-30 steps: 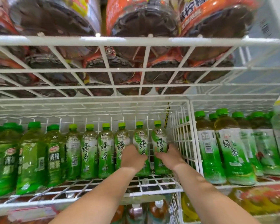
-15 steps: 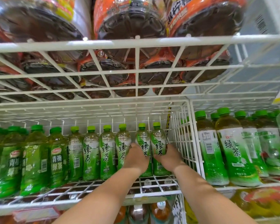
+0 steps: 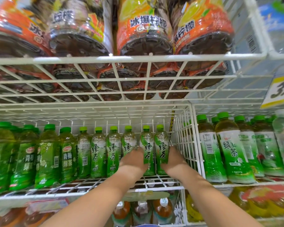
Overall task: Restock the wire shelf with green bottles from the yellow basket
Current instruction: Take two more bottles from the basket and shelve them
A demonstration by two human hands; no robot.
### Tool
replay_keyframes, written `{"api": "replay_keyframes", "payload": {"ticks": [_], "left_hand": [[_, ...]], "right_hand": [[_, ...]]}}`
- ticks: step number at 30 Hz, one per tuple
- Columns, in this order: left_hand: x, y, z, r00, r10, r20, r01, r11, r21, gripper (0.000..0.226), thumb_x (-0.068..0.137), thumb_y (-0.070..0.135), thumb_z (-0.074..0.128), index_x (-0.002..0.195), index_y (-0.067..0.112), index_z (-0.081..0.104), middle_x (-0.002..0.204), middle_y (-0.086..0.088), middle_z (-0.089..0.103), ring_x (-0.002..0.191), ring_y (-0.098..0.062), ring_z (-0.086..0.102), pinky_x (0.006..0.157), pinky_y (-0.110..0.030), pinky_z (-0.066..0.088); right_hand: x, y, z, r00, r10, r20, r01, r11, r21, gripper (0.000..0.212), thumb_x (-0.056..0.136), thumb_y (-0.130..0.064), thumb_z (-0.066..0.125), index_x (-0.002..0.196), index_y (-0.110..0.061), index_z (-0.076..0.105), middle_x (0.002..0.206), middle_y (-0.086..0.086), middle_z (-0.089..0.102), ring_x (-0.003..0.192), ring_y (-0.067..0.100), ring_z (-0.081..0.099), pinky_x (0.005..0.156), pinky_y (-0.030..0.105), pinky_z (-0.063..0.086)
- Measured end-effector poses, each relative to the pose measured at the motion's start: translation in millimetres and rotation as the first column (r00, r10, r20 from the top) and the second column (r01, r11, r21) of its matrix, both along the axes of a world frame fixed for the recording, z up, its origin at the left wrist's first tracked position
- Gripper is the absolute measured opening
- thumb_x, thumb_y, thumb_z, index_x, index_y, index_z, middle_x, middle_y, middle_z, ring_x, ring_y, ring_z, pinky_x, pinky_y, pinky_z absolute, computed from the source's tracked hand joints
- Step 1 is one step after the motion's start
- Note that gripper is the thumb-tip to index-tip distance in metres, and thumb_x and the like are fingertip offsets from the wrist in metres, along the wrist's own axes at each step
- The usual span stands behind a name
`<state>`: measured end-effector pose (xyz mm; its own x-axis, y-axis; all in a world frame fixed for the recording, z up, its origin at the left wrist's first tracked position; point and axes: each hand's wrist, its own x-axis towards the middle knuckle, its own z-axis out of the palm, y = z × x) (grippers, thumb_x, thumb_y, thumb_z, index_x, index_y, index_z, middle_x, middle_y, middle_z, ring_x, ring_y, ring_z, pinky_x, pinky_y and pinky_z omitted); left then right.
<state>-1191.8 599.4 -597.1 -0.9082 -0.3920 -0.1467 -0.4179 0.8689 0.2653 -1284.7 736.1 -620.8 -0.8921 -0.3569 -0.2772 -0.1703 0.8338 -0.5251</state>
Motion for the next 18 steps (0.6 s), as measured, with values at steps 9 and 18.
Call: {"api": "replay_keyframes", "payload": {"ticks": [9,18], "left_hand": [[37,-11,8,0.978,-0.186,0.095,0.207,0.932,-0.298,0.074,0.102,0.055,0.04,0.161,0.025,0.008,0.165,-0.011,0.019,0.153,-0.035,0.015,0.123,-0.057,0.014],[66,-11,26,0.963,-0.186,0.193,0.227,0.949,-0.22,0.087,0.096,0.072,0.019,0.159,0.021,-0.015,0.166,-0.015,-0.013,0.151,-0.042,-0.016,0.121,-0.065,0.001]], "right_hand": [[32,19,14,0.871,0.394,-0.294,-0.292,0.895,0.336,0.068,0.095,-0.046,0.051,0.151,-0.017,0.027,0.155,0.009,0.031,0.142,0.028,0.031,0.116,0.046,0.03],[68,24,46,0.823,0.49,-0.287,-0.364,0.843,0.395,0.079,0.097,-0.064,0.025,0.157,-0.023,-0.004,0.164,0.012,-0.009,0.15,0.036,-0.004,0.12,0.058,0.005]]}}
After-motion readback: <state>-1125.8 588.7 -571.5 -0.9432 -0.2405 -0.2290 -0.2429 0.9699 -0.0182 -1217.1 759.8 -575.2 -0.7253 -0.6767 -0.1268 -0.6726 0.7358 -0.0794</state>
